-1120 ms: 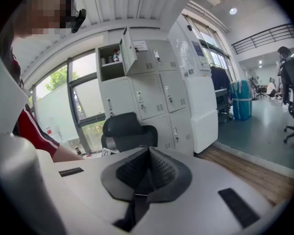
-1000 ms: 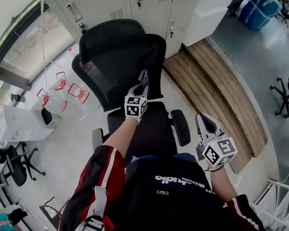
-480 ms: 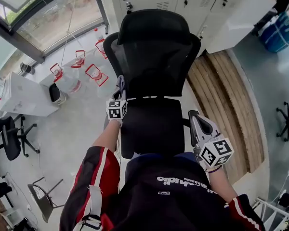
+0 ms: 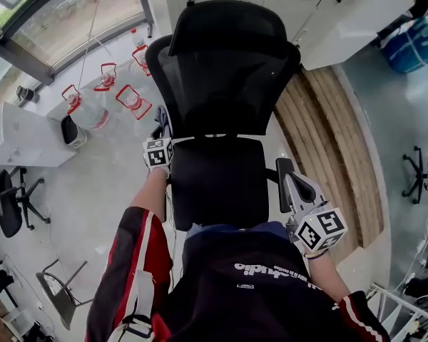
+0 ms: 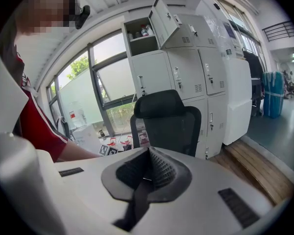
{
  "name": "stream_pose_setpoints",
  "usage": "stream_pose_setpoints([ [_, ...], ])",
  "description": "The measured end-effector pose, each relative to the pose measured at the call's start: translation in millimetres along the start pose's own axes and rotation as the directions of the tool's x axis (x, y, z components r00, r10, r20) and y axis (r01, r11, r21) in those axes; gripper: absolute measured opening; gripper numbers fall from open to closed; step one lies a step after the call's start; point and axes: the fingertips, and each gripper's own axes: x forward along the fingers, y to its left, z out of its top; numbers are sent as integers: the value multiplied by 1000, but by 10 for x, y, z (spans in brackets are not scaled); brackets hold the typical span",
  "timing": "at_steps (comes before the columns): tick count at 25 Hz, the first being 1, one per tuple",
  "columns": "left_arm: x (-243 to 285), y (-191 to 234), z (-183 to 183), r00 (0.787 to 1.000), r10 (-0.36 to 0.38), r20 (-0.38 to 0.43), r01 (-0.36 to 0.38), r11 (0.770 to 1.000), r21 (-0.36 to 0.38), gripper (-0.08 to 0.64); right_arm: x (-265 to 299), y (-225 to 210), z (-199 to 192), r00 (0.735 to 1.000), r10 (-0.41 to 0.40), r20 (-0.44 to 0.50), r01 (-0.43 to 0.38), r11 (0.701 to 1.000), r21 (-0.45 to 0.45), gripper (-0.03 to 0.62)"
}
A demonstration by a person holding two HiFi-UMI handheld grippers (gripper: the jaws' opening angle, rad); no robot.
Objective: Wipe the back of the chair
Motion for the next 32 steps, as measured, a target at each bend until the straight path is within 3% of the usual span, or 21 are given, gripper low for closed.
stream_pose_setpoints([
  [7, 345, -324, -92, 999, -37, -32, 36, 999, -27, 54, -102, -285, -126, 999, -45, -25, 47, 998, 52, 12],
  [12, 538, -901, -67, 992, -116, -54, 119, 992, 47, 54, -211, -514, -118, 997, -69, -16, 70, 995, 70, 14],
  [18, 746, -1531, 39, 981, -182, -63, 187, 980, 74, 54, -384, -856, -107, 994, -112, -5, 112, 989, 94, 14],
  [32, 1273, -3311, 84, 930, -354, -102, 365, 923, 125, 54, -1014, -1850, -225, 970, -245, 1, 241, 956, 169, 14],
])
